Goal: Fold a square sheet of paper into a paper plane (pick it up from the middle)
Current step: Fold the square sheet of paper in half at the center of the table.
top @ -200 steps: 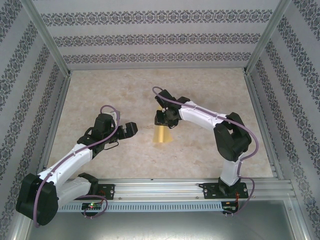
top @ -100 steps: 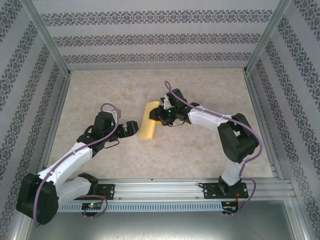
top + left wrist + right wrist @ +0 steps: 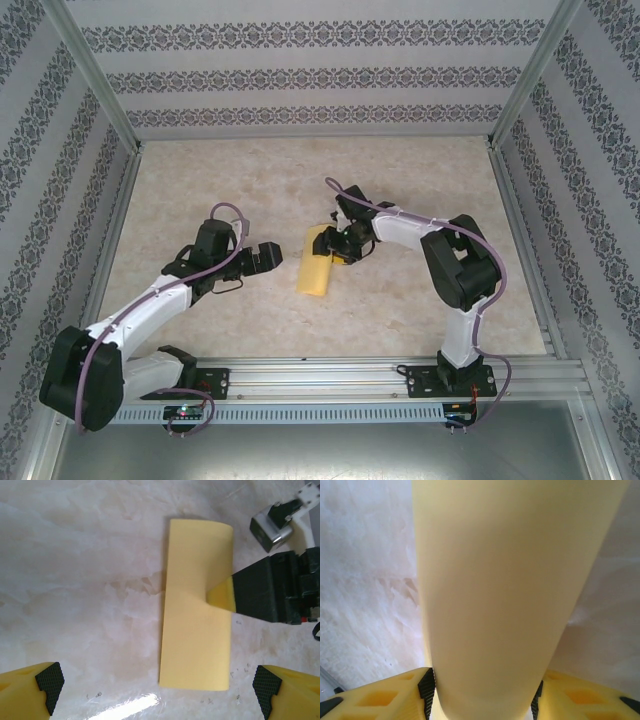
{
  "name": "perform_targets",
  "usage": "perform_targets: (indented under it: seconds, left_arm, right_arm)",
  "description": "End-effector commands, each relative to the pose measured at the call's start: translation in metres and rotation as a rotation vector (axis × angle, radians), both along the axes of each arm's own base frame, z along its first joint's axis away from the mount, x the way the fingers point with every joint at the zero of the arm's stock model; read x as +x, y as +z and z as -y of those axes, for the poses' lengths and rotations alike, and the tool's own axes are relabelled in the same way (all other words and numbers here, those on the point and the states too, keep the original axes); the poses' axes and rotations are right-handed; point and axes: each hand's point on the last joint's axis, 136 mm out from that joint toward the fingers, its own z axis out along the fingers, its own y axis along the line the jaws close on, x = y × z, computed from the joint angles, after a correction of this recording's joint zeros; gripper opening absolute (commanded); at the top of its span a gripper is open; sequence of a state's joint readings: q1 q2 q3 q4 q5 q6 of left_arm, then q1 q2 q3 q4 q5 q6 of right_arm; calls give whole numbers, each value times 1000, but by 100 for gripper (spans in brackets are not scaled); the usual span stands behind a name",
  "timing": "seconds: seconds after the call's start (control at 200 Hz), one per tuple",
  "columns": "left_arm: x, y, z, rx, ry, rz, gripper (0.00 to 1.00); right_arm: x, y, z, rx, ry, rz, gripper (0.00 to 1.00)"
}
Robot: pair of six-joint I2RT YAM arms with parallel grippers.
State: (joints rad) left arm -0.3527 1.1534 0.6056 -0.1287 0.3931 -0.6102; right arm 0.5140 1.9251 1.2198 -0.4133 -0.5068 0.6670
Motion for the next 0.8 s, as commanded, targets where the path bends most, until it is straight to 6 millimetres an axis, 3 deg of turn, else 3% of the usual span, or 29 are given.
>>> perform_targets:
  seconds: [0.0, 0.18, 0.47, 0.679, 0.794]
  left_arm:
    - [4, 9, 7, -22, -17, 2, 100]
    - [6, 5, 11, -23, -26, -10, 100]
    - [5, 4, 12, -15, -29, -17, 100]
    - [5, 4, 13, -14, -30, -20, 100]
    - [6, 2, 13, -16, -23, -32, 100]
  right_arm:
    - [2, -3, 12, -61, 4, 4, 54]
    - [5, -7, 10, -35, 15, 1, 49]
    - [2, 1, -9, 33, 198, 28, 45]
    - [3, 2, -2, -6, 235, 33, 47]
    - [1, -7, 9, -74, 239, 11, 49]
